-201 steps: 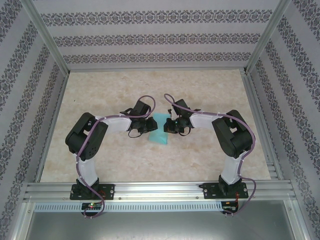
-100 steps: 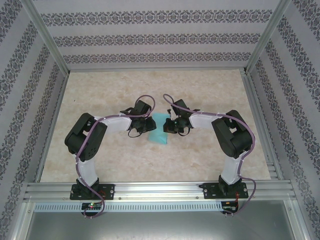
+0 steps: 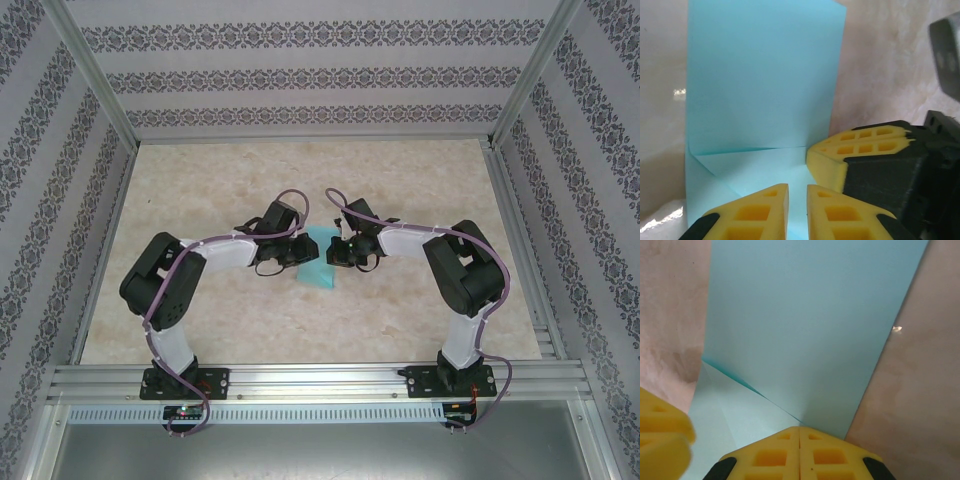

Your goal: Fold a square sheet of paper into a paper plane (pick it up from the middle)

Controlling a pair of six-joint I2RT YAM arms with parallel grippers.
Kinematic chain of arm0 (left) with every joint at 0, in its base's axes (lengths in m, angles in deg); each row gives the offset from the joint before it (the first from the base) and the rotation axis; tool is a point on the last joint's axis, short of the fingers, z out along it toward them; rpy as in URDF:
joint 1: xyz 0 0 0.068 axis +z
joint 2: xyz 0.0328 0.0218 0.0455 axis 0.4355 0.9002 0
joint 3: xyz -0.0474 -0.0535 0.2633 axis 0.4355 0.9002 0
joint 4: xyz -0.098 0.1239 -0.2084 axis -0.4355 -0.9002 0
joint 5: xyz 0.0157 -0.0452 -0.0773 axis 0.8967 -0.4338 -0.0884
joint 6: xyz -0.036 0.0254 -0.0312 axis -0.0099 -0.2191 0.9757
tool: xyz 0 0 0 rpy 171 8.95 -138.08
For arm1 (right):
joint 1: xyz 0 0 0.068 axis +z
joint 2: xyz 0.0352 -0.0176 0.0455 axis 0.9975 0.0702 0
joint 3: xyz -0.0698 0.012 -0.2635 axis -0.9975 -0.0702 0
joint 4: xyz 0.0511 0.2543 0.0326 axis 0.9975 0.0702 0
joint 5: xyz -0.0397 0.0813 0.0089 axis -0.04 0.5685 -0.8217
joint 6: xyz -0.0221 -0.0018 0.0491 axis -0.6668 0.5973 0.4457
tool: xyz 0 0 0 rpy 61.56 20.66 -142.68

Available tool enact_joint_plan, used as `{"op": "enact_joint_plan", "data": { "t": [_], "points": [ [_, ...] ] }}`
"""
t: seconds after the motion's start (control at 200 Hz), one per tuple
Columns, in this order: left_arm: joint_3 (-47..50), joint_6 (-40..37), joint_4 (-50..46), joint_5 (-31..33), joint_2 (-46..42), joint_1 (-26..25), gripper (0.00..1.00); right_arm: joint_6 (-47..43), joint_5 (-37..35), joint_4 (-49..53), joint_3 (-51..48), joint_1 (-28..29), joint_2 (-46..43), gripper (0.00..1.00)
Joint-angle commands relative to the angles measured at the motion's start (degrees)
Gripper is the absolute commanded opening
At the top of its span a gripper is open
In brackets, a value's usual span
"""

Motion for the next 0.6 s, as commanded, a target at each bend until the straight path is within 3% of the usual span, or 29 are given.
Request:
{"op": "enact_joint_plan", "data": {
  "t": [0.0,0.355,0.594],
  "points": [
    [-1.3,0.3,0.4,-0.6,2.7,-0.6,0.17,-1.3,-4.9,4.9,-1.5,0.5,3.3,0.07],
    [-2.3,-1.4,-5.5,2.7,5.8,-0.9,0.16,-0.8,-1.7,4.2,1.1,0.5,1.0,0.08],
    [-2.1,-1.8,-10.1,6.7,6.8,-1.6,0.16,1.1,-1.6,3.9,1.3,0.8,-7.3,0.11]
  ]
}}
